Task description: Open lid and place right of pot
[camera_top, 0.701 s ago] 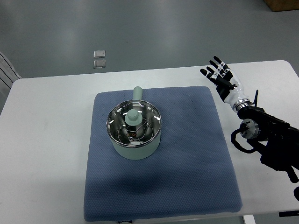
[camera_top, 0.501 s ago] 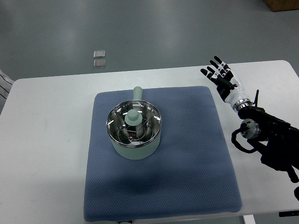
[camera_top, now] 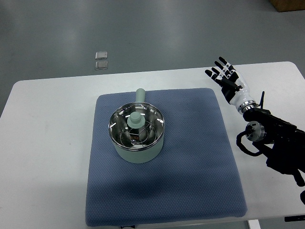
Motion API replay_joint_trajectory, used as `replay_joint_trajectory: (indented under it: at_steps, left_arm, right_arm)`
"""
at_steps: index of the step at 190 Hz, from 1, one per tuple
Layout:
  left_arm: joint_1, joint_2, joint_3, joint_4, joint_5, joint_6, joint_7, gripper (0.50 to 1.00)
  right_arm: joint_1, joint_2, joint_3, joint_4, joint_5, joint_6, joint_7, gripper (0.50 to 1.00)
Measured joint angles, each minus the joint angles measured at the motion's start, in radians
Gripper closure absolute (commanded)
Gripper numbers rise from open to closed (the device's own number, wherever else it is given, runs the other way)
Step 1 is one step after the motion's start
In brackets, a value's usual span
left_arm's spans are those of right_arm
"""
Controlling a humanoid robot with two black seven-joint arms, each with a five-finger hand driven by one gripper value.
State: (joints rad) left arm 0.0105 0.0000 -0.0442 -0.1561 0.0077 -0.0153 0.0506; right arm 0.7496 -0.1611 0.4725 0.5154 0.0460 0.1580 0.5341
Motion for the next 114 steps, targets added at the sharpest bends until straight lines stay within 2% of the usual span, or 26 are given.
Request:
replay_joint_trajectory:
  at_steps: [114]
  left_arm:
    - [-0.001,0.000,0.001,0.000,0.000,0.000,0.000,0.500]
  right_arm:
    - [0.024,-0.002,-0.006,-0.002,-0.003,-0.002,0.000,0.574]
